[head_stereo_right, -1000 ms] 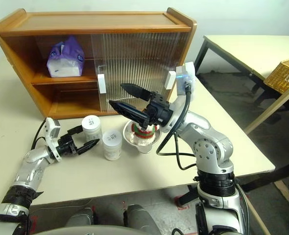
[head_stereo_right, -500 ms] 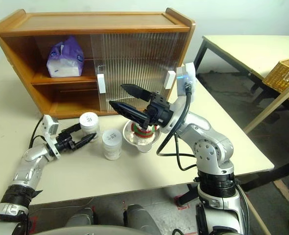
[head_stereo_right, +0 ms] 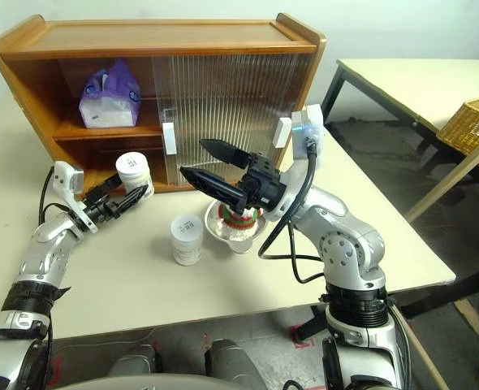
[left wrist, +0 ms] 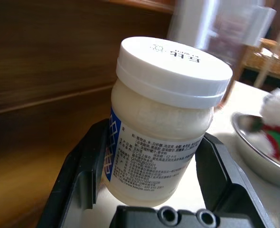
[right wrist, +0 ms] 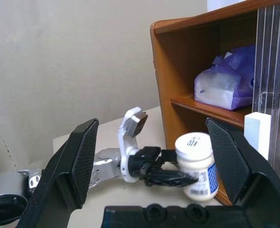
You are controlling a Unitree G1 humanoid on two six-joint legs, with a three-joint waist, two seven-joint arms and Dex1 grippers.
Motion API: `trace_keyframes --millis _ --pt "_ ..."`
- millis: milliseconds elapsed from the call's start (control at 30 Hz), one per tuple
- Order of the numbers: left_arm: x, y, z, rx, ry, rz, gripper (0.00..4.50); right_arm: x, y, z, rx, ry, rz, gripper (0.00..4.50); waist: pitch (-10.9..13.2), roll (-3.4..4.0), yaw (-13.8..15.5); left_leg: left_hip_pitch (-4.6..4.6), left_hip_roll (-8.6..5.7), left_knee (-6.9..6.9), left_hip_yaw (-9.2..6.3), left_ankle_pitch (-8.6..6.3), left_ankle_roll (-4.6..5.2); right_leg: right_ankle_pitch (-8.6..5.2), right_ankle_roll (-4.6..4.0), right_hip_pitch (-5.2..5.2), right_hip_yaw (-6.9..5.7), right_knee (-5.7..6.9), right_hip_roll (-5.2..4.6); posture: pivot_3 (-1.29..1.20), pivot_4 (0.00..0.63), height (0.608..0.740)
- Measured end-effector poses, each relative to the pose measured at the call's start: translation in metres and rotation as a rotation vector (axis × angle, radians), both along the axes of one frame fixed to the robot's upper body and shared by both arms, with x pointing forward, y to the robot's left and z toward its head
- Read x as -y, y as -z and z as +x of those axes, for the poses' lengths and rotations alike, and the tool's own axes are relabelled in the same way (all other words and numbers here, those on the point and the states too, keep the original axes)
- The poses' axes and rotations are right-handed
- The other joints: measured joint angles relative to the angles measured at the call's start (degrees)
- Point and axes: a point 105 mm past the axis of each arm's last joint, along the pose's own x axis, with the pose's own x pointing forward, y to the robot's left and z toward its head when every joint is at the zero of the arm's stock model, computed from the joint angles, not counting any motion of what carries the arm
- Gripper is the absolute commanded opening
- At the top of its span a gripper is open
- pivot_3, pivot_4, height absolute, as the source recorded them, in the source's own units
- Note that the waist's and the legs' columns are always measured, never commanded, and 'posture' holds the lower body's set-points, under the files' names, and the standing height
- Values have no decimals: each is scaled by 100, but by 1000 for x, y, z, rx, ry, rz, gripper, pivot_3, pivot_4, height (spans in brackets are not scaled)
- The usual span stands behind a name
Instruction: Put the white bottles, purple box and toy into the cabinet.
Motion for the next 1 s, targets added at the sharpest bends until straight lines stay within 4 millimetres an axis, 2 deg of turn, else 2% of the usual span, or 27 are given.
trace_keyframes --millis 467,800,1000 --pt "-26 11 43 -95 -277 -12 3083 1 1 0 -5 15 0 4500 1 -1 -25 -1 -9 3 5 7 11 21 44 1 10 -5 1 -180 33 740" --pt "-25 17 58 -97 -431 8 3083 1 1 0 -4 17 0 4500 2 -3 -35 1 -44 7 17 19 29 23 89 9 23 -7 3 -184 35 740" --pt "-22 21 62 -101 -498 -10 3083 1 1 0 -5 19 0 4500 2 -3 -49 4 -57 16 41 23 33 21 88 14 54 -15 2 -188 35 740"
